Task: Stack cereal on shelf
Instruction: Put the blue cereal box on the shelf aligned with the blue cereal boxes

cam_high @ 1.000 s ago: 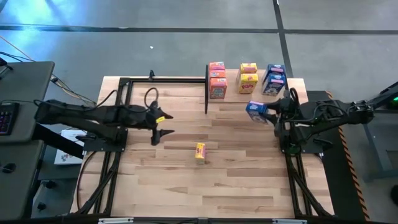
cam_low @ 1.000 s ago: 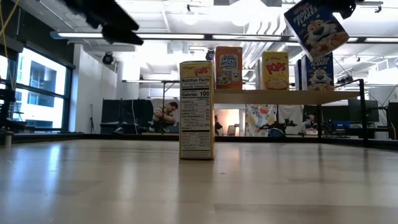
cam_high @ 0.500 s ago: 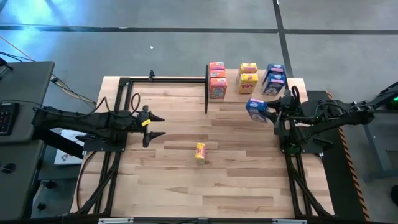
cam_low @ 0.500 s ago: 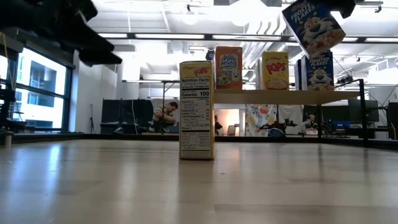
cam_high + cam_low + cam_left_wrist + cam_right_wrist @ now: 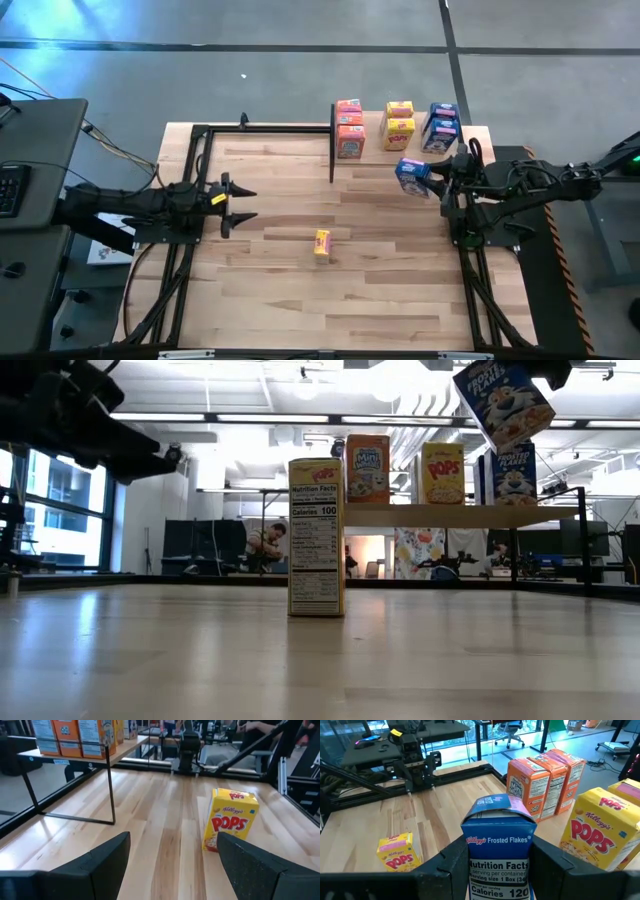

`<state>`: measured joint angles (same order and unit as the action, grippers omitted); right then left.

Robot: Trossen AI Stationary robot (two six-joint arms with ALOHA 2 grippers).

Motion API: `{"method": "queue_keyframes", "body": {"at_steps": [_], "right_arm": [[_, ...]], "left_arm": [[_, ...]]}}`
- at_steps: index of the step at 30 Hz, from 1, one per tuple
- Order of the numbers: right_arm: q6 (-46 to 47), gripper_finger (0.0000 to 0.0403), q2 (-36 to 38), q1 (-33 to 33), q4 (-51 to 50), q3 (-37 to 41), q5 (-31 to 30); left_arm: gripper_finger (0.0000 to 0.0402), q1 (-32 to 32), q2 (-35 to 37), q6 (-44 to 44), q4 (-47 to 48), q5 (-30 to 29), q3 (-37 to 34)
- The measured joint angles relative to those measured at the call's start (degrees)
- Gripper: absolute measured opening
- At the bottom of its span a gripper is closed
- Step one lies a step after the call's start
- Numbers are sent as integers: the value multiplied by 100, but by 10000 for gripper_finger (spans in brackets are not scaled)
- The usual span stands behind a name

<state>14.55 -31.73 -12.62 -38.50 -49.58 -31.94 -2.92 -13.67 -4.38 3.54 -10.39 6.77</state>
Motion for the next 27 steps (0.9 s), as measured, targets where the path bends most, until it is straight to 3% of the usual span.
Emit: {"method": "queue_keyframes", "body": {"at_steps": [8,27], "right_arm": [[46,156,0,0,2,0,2],[103,156,-2,0,-3,0,90]], "left_arm": [[289,0,488,164,162,-108,-236],[289,-2,532,294,-347,221,-534]]}}
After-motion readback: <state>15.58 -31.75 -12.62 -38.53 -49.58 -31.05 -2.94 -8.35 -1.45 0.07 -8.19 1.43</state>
